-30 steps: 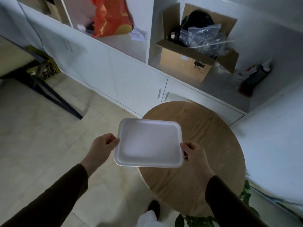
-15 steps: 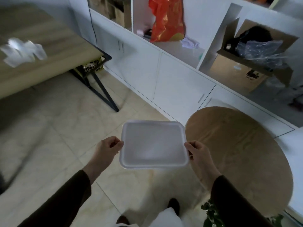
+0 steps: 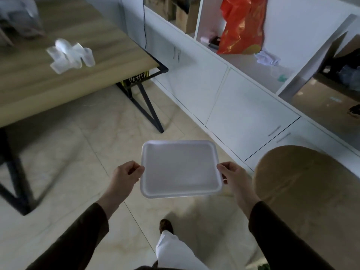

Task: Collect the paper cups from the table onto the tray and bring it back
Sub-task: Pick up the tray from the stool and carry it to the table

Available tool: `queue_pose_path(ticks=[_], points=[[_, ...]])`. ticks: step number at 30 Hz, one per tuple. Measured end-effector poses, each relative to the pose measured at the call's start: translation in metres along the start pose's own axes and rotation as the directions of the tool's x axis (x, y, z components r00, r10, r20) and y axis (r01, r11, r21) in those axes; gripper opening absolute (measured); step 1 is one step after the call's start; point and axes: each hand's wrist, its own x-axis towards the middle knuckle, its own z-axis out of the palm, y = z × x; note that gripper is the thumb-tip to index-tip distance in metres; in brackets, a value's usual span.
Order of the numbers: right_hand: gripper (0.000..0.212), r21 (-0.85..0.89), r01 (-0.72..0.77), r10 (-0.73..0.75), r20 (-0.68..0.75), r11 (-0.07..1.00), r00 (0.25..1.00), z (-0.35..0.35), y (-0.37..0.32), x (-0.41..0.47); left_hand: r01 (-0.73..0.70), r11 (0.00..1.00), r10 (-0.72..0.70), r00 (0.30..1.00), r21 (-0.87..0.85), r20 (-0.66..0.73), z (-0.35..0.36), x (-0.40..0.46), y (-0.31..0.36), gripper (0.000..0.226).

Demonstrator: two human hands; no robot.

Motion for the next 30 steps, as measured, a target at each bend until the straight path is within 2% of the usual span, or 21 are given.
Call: queue_pose_path(ticks=[10,13,18,30], points=[[0.015,-0.075,0.011,-0.002,0.13,0.997,0.992,0.082,-0.069,0.082,0.067,0.998,-0.068,0.994,-0.013,-0.087,-0.057,0.08,0.014,0.036],[0.012,-0.1,0.027,-0.011,0.155,0.995,0.988,0.113,-0.087,0.099,0.08,0.996,-0.085,0.989,-0.05,-0.118,-0.08,0.093,0.021,0.026],[0.012,-0.116,0.035,-0.014,0.181,0.993,0.983,0.171,-0.114,0.12,0.082,0.996,-0.088,0.985,-0.047,-0.147,-0.125,0.129,0.019,0.023],[0.013,-0.104,0.063,-0.047,0.143,0.993,0.989,0.287,-0.179,0.154,0.075,0.997,-0.072,0.984,0.015,-0.162,-0.223,0.224,0.023,0.027]])
